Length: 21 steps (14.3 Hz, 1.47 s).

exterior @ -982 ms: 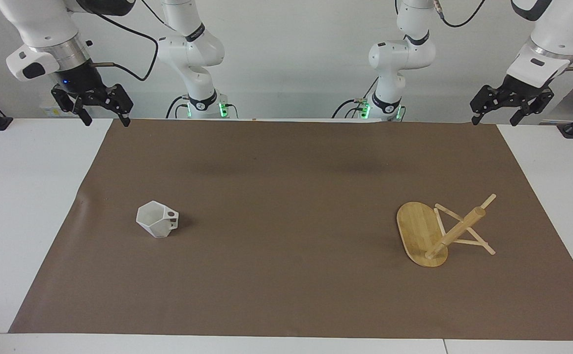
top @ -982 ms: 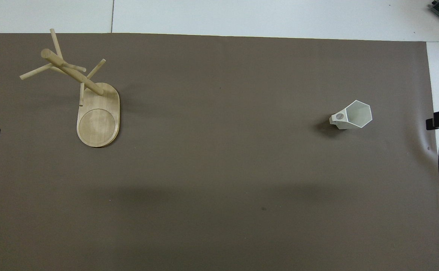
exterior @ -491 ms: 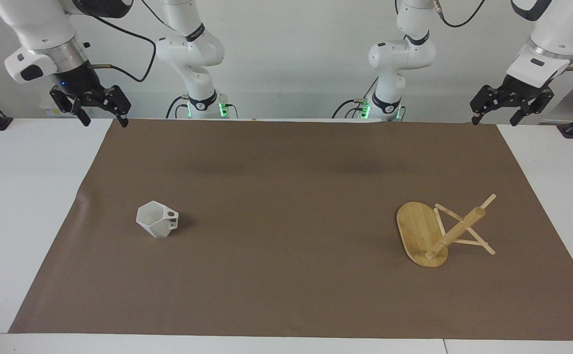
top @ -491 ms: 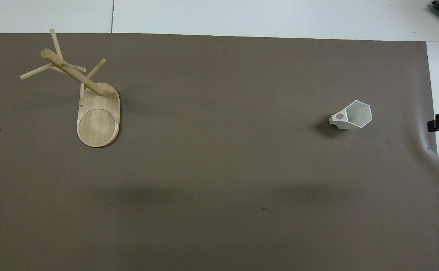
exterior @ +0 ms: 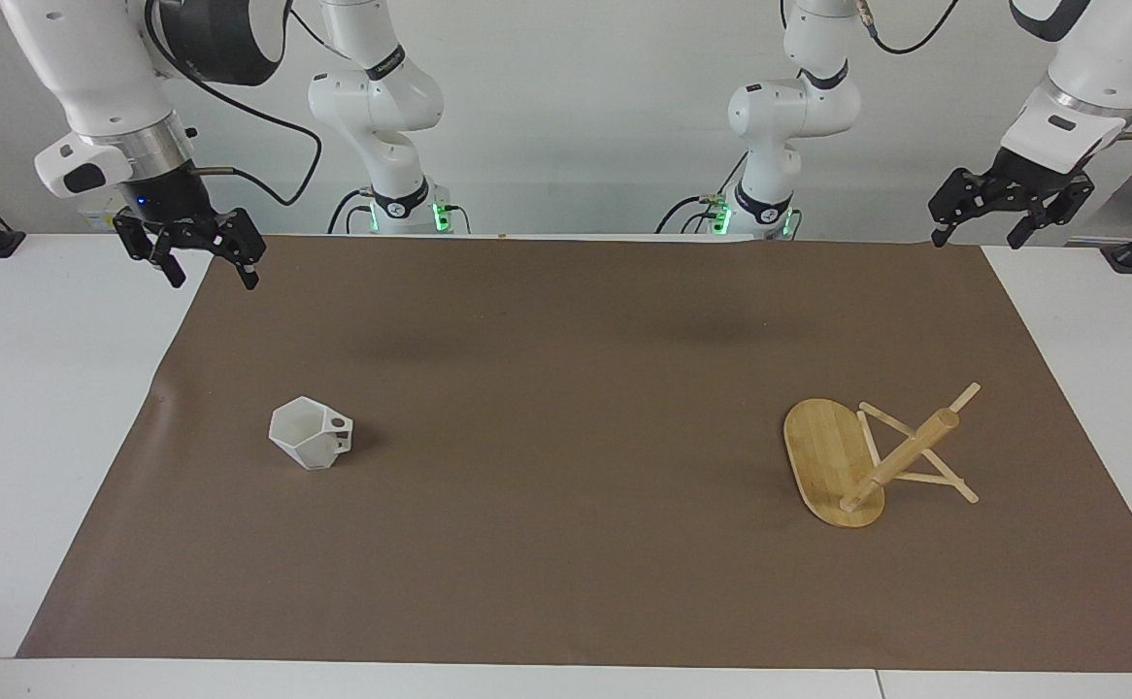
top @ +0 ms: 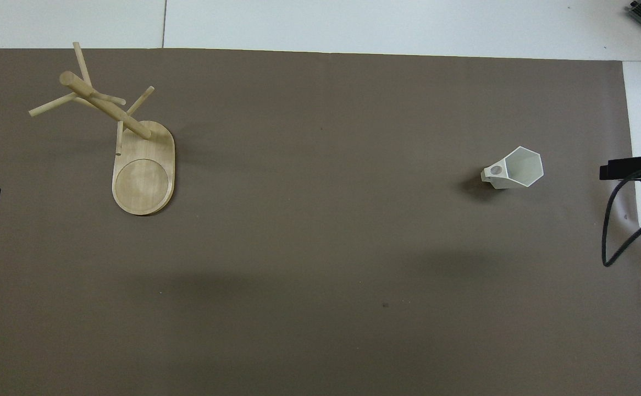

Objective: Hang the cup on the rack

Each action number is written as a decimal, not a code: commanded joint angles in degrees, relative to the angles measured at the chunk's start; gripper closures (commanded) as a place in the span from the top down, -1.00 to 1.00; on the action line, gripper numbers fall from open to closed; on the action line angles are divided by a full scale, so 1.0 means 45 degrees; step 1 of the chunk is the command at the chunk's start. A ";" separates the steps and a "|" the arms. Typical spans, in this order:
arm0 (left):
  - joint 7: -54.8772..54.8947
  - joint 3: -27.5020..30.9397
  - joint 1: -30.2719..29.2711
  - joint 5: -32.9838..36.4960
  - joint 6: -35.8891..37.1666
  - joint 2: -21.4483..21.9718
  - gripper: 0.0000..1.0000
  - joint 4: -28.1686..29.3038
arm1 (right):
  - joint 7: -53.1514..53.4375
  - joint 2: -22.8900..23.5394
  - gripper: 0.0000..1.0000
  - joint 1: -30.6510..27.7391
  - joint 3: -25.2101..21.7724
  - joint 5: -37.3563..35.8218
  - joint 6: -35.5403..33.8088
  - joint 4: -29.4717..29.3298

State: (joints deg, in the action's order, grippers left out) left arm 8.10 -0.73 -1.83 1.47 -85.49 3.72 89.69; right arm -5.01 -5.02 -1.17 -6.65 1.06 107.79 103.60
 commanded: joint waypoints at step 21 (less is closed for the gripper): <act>0.0094 -0.0014 -0.0081 -0.0132 0.0171 0.0032 1.00 0.0030 | -0.0313 0.3850 -0.35 -0.0052 0.0071 0.0117 0.6749 0.2544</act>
State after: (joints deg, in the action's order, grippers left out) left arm 8.10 -0.73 -1.83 1.47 -85.49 3.72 89.69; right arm -5.30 12.84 -1.12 -6.56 1.06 136.45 113.87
